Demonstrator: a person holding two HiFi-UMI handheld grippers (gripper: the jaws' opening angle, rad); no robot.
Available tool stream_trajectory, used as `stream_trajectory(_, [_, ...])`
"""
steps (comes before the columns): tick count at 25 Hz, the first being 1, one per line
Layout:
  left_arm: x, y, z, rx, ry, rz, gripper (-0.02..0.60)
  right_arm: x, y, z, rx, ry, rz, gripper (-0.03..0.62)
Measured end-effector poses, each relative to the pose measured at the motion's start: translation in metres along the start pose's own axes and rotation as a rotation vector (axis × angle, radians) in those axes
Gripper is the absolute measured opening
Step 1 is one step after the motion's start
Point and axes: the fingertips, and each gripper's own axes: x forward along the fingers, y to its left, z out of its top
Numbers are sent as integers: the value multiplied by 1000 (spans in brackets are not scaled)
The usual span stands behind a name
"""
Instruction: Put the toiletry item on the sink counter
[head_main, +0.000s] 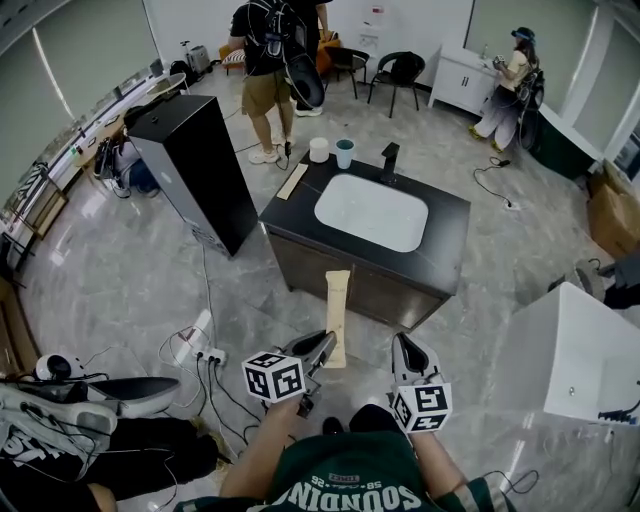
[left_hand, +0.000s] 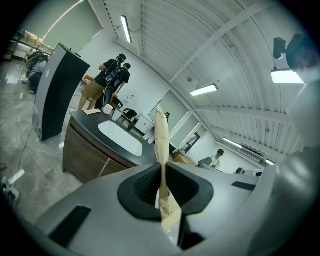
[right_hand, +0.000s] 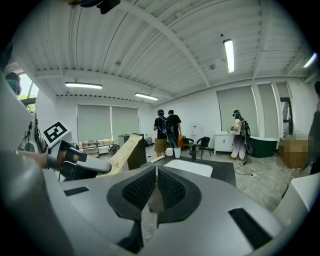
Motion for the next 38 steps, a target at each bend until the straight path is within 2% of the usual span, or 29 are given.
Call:
stream_trajectory(6, [1, 9, 16, -3, 2, -6, 40, 16, 6, 15, -5, -8, 0, 43])
stream_trajectory(14, [34, 31, 41, 14, 6, -14, 40, 61, -10, 25, -1, -31, 8, 43])
stream_trajectory(21, [83, 66, 83, 49, 39, -15, 40, 133, -34, 39, 12, -44, 7, 43])
stream_trajectory(30, [158, 115, 155, 38, 34, -18, 40, 236, -72, 72, -17, -35, 26, 43])
stream_trajectory(38, [210, 143, 196, 24, 30, -6, 40, 304, -104, 88, -21, -23, 48, 43])
